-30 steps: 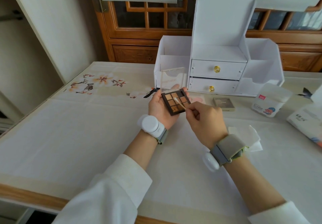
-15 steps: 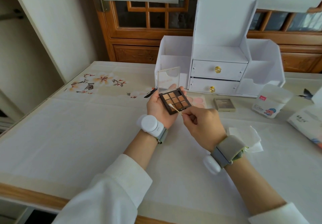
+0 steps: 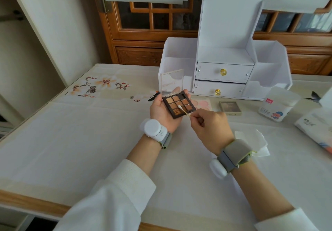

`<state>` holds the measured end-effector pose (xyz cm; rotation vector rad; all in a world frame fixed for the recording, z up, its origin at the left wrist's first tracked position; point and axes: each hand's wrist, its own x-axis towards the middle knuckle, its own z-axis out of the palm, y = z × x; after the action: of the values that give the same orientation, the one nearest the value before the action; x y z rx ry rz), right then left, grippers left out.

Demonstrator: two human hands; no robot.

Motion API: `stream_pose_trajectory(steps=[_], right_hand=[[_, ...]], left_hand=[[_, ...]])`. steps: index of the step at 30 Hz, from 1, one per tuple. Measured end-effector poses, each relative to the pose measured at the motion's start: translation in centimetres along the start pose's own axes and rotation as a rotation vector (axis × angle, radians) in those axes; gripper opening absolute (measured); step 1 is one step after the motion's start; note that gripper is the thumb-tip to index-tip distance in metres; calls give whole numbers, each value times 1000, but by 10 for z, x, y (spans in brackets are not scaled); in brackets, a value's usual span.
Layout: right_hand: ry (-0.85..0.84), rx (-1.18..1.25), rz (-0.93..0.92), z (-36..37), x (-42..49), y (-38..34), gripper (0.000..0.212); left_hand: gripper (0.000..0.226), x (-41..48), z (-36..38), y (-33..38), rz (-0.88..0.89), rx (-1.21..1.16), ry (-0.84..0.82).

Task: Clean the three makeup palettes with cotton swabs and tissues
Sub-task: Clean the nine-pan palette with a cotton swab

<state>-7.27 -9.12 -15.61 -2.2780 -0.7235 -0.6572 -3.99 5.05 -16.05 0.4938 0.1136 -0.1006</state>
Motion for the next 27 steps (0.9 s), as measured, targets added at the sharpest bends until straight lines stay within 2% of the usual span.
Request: stream_pose_trajectory(steps=[20, 27], right_hand=[[64, -104, 109, -2, 3, 18, 14], [116, -141, 89, -6, 4, 24, 13]], left_hand=[[57, -7, 7, 1, -4, -36, 7], [55, -6, 6, 2, -32, -50, 33]])
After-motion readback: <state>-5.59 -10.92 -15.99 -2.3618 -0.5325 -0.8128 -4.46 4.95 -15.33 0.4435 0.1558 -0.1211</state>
